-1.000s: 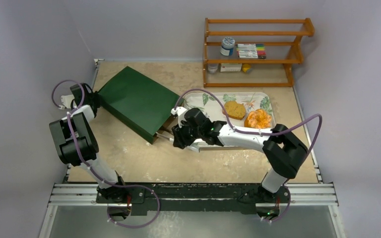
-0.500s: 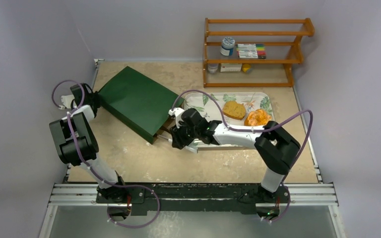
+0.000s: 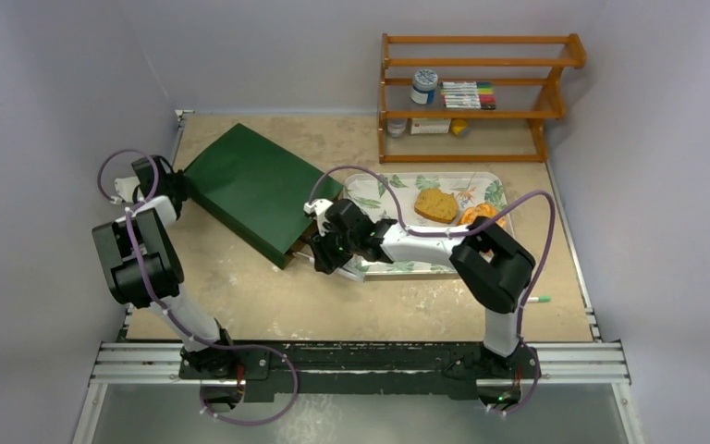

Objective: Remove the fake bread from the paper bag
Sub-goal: Take out the fake bread from the paper bag.

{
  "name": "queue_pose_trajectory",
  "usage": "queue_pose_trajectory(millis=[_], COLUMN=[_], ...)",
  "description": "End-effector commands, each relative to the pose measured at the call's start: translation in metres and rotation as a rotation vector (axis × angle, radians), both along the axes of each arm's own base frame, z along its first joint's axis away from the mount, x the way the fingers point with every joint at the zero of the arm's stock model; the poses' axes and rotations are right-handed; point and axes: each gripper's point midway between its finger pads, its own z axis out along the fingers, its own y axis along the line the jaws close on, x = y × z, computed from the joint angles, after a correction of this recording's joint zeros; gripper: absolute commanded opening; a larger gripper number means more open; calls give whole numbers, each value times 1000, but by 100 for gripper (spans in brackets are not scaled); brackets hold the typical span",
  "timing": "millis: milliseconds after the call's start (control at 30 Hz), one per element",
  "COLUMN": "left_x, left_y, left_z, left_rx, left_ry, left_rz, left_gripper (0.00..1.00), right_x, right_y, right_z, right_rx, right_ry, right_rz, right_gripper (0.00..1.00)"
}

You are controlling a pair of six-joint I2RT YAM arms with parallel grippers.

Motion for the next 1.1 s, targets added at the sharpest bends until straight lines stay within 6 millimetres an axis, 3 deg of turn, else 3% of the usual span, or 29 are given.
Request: queue_pose_trajectory(millis=[0, 200, 400, 733, 1067], left_x=[8, 5, 7, -2, -7], left_y=[-10, -11, -7, -5, -4], left_z=[4, -1, -1, -3, 9], left_rx=[5, -1, 5, 1, 4], left_ry=[-34, -30, -39, -66, -85], left_rz=[-40, -33, -3, 81, 117], left_gripper=[0, 0, 0, 0, 0], right_x=[23, 26, 21, -6, -35], right_y=[22, 21, 3, -41, -90], right_z=[31, 32, 40, 61, 77], right_rx=[53, 14, -34, -64, -85], right_ry=[-88, -99, -102, -93, -75], right_rz=[-5, -17, -40, -67, -123], right_gripper=[50, 37, 20, 15, 13])
